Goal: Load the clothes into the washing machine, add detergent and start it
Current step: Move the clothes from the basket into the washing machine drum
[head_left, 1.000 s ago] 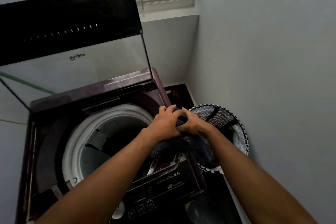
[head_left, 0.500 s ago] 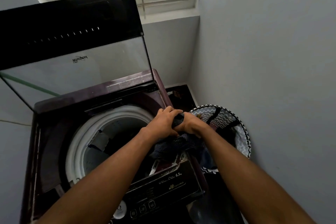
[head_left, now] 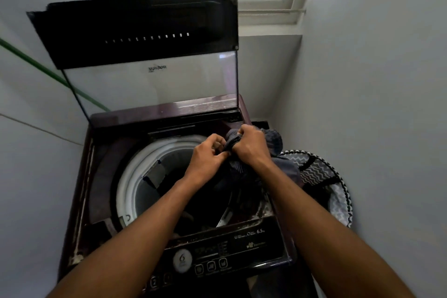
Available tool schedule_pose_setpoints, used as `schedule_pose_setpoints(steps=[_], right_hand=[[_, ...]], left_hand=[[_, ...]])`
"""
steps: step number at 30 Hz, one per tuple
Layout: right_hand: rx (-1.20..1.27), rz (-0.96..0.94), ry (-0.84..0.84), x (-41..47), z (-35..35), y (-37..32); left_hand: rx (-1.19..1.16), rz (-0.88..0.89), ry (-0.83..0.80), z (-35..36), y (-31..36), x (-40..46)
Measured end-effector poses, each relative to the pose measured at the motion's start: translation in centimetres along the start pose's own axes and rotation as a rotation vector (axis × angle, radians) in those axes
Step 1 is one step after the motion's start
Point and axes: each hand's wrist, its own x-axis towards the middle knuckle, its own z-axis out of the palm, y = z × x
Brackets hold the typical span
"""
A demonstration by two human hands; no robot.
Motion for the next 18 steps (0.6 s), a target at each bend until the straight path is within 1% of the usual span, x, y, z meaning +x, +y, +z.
schedule_pose_setpoints(steps=[4,9,13,18], right_hand=[[0.092,-0.062,-0.024,0.0,2.4,-3.5],[0.151,-0.123,-0.122,-0.6,6.0,-6.1],[0.164,-0.108,-0.169,-1.2,8.5,-6.6],[0.174,-0.081,-0.225,-2.0,10.6,-6.3]], left_hand=[[-0.005,-0.005,0.117,-3.6,-1.1,-0.5],[0.01,-0.077,0.189,-6.8,-3.7,-1.9],[0.015,-0.169,0.195,-7.9,-5.7,-2.7],[0.074,-0.231,0.198,-8.1,-7.2,-3.5]])
